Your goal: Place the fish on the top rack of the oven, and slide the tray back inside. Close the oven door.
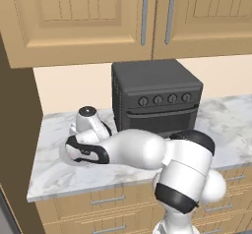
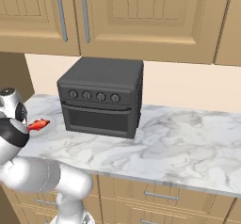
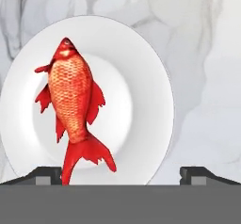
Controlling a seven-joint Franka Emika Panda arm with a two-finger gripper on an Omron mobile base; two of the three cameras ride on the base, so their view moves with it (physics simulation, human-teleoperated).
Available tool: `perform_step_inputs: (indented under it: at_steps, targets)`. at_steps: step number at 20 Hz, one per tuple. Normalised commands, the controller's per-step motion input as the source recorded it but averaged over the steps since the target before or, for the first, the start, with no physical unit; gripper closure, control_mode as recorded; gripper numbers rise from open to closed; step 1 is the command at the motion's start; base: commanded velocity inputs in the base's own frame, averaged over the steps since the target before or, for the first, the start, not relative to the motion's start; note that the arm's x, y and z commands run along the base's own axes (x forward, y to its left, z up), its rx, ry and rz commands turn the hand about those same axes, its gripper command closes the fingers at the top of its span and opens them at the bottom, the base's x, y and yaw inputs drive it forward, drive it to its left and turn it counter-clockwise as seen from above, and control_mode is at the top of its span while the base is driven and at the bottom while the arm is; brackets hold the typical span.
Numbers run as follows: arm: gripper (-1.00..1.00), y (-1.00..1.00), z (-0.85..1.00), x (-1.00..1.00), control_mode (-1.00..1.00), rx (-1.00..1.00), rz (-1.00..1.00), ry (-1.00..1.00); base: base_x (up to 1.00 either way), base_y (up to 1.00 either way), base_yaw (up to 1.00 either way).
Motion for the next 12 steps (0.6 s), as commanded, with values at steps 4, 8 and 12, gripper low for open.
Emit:
perform_step_inputs:
  at_steps: [4, 8, 12]
  targets:
    - [-1.0, 0.21, -0.36, 0.25, -1.0, 0.0, 0.01, 0.02, 0.0, 0.0, 0.0]
    - [-1.0, 0.26, -0.37, 0.3, -1.0, -0.01, 0.01, 0.01, 0.0, 0.0, 0.0]
    - [-1.0, 0.28, -0.45, 0.32, -1.0, -0.01, 0.02, 0.0, 0.0, 0.0, 0.0]
